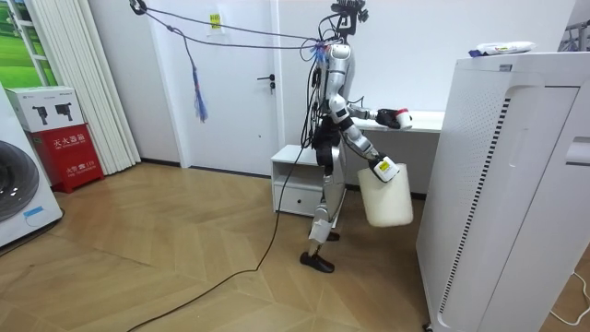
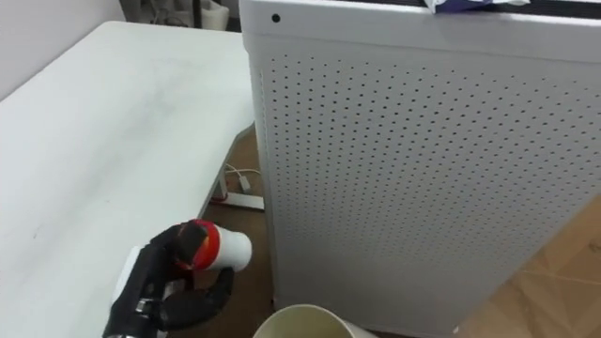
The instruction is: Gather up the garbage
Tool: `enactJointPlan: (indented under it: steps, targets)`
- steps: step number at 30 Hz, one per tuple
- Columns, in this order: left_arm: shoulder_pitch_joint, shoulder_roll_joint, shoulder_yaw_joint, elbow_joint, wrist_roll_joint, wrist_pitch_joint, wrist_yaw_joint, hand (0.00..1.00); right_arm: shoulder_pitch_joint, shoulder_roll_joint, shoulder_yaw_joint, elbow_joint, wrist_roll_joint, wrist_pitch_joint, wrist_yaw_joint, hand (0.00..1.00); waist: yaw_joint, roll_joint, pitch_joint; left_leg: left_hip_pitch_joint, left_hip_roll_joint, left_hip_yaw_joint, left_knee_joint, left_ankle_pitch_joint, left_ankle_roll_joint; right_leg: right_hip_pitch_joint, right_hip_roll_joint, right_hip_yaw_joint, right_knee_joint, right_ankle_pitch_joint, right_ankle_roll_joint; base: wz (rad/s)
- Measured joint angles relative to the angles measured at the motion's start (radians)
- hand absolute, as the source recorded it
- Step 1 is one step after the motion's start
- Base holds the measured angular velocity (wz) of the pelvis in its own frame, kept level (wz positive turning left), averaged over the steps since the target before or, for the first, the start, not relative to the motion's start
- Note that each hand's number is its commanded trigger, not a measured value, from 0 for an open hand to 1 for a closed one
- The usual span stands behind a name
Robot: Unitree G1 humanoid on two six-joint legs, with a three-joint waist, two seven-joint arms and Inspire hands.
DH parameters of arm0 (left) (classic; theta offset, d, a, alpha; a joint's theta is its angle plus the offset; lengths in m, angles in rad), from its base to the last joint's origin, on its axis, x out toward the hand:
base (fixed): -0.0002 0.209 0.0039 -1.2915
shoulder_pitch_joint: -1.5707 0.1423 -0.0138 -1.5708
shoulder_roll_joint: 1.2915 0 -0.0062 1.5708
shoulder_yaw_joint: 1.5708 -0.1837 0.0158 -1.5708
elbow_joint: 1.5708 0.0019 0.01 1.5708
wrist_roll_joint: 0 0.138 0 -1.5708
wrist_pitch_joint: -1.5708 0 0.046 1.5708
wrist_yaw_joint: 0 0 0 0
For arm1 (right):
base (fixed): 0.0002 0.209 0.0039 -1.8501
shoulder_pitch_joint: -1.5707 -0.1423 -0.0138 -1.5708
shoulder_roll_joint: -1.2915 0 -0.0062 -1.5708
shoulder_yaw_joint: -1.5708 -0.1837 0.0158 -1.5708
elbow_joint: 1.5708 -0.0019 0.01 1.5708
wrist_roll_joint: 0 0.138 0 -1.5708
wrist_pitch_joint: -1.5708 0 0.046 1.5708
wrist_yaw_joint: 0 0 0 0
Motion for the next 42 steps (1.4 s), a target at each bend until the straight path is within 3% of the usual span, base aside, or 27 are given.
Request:
enactJointPlan:
  steps: [4, 13, 14, 16, 17, 26, 35, 42]
  targets:
    - [-0.002, 0.001, -0.035, -0.022, -0.019, 0.000, -0.050, 1.00, -0.018, -0.001, 0.007, 0.000, 0.001, -0.019, -0.023, 1.00, -0.003, 0.000, -0.0003, -0.012, 0.003, 0.021, 0.000, 0.000, 0.000, -0.026, 0.000, 0.017, 0.006, 0.000, 0.000, -0.13]
    - [-0.002, 0.005, -0.042, -0.028, -0.017, 0.000, -0.109, 1.00, -0.019, 0.000, 0.008, 0.001, 0.001, -0.022, -0.035, 1.00, -0.028, 0.001, -0.0006, -0.013, 0.004, 0.041, -0.002, 0.000, 0.000, -0.040, 0.001, 0.046, 0.006, 0.000, 0.000, -0.09]
    - [-0.002, 0.005, -0.043, -0.028, -0.017, 0.000, -0.110, 0.80, -0.020, 0.000, 0.008, 0.001, 0.001, -0.022, -0.035, 1.00, -0.029, 0.001, -0.0007, -0.013, 0.004, 0.043, -0.002, 0.000, 0.000, -0.040, 0.001, 0.047, 0.005, 0.000, 0.000, -0.05]
    - [-0.003, 0.006, -0.049, -0.028, -0.017, 0.000, -0.115, 0.05, -0.019, 0.000, 0.008, 0.001, 0.002, -0.022, -0.035, 1.00, -0.031, 0.001, -0.0007, -0.011, 0.005, 0.048, -0.002, 0.000, 0.000, -0.040, 0.002, 0.052, 0.005, 0.000, 0.000, -0.06]
    - [-0.003, 0.006, -0.050, -0.028, -0.017, 0.000, -0.119, 0.00, -0.020, 0.000, 0.008, 0.001, 0.003, -0.022, -0.035, 1.00, -0.031, 0.002, -0.0006, -0.010, 0.005, 0.049, -0.002, 0.000, 0.000, -0.040, 0.002, 0.052, 0.005, 0.000, -0.001, 0.00]
    - [-0.004, 0.005, -0.050, -0.028, -0.019, 0.002, -0.174, 0.00, -0.020, 0.000, 0.007, 0.000, 0.009, -0.023, -0.031, 1.00, -0.036, 0.029, 0.0010, -0.010, 0.008, 0.054, -0.005, 0.000, 0.000, -0.042, 0.003, 0.051, 0.011, 0.001, -0.002, 0.00]
    - [-0.009, 0.005, -0.047, -0.031, -0.018, 0.001, -0.236, 0.00, -0.019, -0.002, 0.005, 0.015, 0.003, -0.023, -0.022, 1.00, -0.041, 0.031, 0.0009, 0.001, 0.008, 0.055, -0.010, 0.000, 0.000, -0.041, 0.002, 0.052, 0.026, 0.001, -0.002, 0.00]
    - [-0.010, 0.016, -0.054, -0.075, -0.047, 0.001, -0.308, 0.00, -0.020, -0.047, -0.003, 0.019, 0.009, -0.023, -0.020, 1.00, -0.052, 0.030, 0.0013, 0.005, 0.008, 0.058, -0.010, 0.000, 0.000, -0.041, 0.002, 0.057, 0.026, 0.001, -0.002, -0.02]
